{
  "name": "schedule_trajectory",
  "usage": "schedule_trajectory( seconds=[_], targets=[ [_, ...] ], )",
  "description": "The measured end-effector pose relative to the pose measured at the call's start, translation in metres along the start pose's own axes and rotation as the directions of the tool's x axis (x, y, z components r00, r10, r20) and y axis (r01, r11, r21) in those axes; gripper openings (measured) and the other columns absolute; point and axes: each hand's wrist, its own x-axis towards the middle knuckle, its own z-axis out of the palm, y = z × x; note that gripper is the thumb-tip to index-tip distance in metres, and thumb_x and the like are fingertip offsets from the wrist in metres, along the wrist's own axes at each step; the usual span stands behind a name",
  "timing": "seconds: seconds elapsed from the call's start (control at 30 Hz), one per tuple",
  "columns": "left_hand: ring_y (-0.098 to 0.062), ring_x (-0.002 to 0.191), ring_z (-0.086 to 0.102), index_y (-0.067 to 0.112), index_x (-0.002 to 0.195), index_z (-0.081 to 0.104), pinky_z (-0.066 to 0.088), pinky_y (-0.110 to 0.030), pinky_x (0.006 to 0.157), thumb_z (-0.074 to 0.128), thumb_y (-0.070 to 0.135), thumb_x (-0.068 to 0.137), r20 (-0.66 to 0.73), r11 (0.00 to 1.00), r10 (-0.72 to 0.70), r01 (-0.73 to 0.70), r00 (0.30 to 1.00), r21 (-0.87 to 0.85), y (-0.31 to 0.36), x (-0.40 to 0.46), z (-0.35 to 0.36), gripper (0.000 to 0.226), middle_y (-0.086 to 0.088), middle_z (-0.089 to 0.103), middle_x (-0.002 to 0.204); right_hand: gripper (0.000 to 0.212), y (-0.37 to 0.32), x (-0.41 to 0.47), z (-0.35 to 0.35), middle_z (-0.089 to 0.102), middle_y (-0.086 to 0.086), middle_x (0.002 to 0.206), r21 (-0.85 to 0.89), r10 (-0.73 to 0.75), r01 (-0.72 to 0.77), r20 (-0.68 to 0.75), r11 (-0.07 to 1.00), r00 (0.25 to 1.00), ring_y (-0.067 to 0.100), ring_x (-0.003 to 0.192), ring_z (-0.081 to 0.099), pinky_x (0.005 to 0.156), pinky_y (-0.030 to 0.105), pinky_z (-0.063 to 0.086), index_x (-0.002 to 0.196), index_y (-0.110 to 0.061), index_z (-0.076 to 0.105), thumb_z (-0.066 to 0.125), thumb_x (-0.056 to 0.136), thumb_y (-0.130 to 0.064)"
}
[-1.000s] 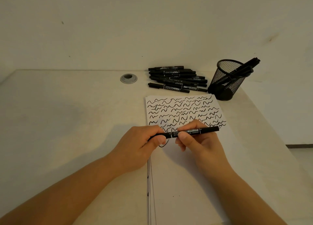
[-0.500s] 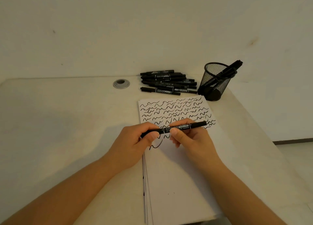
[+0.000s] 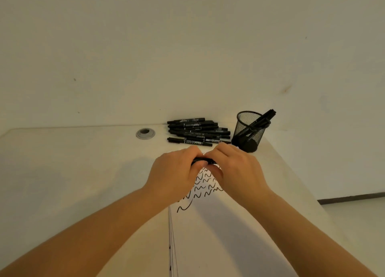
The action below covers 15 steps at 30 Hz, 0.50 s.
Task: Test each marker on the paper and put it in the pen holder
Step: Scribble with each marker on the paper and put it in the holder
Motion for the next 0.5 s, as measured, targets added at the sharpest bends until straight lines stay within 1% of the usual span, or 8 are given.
schedule_trajectory(
  seconds=[0.1, 0.2, 0.3, 0.37, 0.43, 0.5],
  targets=[
    [-0.012, 0.074, 0.056, 0.025, 0.105, 0.054, 0.04, -0.026, 0.06, 0.039, 0.041, 0.092, 0.009, 0.986, 0.148, -0.148, 0.989, 0.076, -0.001, 0.017, -0.012, 0.026, 0.008, 0.064, 0.089, 0.013, 0.012, 0.011, -0.007, 0.063, 0.003, 0.072, -0.01, -0.013, 0.014, 0.041, 1.0, 0.999, 0.021, 0.061, 0.061, 0.042, 0.032, 0.049, 0.082, -0.01, 0.068, 0.075, 0.074, -0.016],
    [-0.005, 0.069, 0.048, 0.03, 0.104, 0.051, 0.035, -0.023, 0.056, 0.041, 0.045, 0.09, 0.033, 0.975, 0.18, -0.182, 0.983, 0.124, -0.005, 0.038, -0.026, 0.023, 0.015, 0.057, 0.081, 0.013, 0.031, 0.022, -0.014, 0.064, 0.003, 0.08, -0.048, 0.007, -0.003, 0.088, 0.999, 0.996, 0.023, 0.071, 0.062, 0.05, 0.034, 0.05, 0.088, -0.009, 0.066, 0.07, 0.079, -0.017],
    [0.002, 0.062, 0.045, 0.031, 0.105, 0.051, 0.032, -0.016, 0.053, 0.044, 0.045, 0.09, 0.034, 0.987, 0.128, -0.131, 0.991, 0.098, -0.014, 0.056, -0.031, 0.022, 0.019, 0.054, 0.075, 0.013, 0.054, 0.034, -0.02, 0.064, 0.003, 0.085, -0.026, 0.107, -0.107, 0.02, 0.994, 0.994, 0.022, 0.075, 0.059, 0.056, 0.03, 0.044, 0.094, -0.01, 0.065, 0.064, 0.085, -0.017],
    [0.001, 0.067, 0.049, 0.031, 0.101, 0.054, 0.034, -0.016, 0.055, 0.043, 0.044, 0.091, 0.065, 0.994, 0.062, -0.067, 0.996, 0.083, -0.025, 0.067, -0.029, 0.02, 0.019, 0.054, 0.077, 0.014, 0.071, 0.046, -0.026, 0.064, 0.0, 0.087, -0.006, 0.206, -0.206, -0.034, 0.978, 0.978, 0.017, 0.073, 0.054, 0.061, 0.027, 0.04, 0.098, -0.013, 0.062, 0.06, 0.087, -0.022],
    [-0.005, 0.076, 0.052, 0.031, 0.097, 0.056, 0.035, -0.02, 0.058, 0.041, 0.044, 0.091, 0.142, 0.99, 0.005, -0.025, 0.99, 0.141, -0.039, 0.077, -0.02, 0.02, 0.017, 0.056, 0.086, 0.014, 0.089, 0.058, -0.031, 0.064, -0.001, 0.088, 0.024, 0.311, -0.31, -0.079, 0.95, 0.947, 0.017, 0.073, 0.055, 0.064, 0.029, 0.041, 0.099, -0.016, 0.059, 0.058, 0.088, -0.025],
    [-0.009, 0.087, 0.052, 0.029, 0.1, 0.057, 0.039, -0.025, 0.067, 0.042, 0.041, 0.092, 0.223, 0.978, -0.055, 0.007, 0.973, 0.209, -0.055, 0.084, -0.01, 0.02, 0.01, 0.057, 0.099, 0.013, 0.106, 0.067, -0.036, 0.066, -0.002, 0.086, 0.128, 0.417, -0.403, -0.112, 0.906, 0.902, 0.019, 0.077, 0.06, 0.069, 0.032, 0.047, 0.098, -0.017, 0.059, 0.058, 0.087, -0.024]
  ],
)
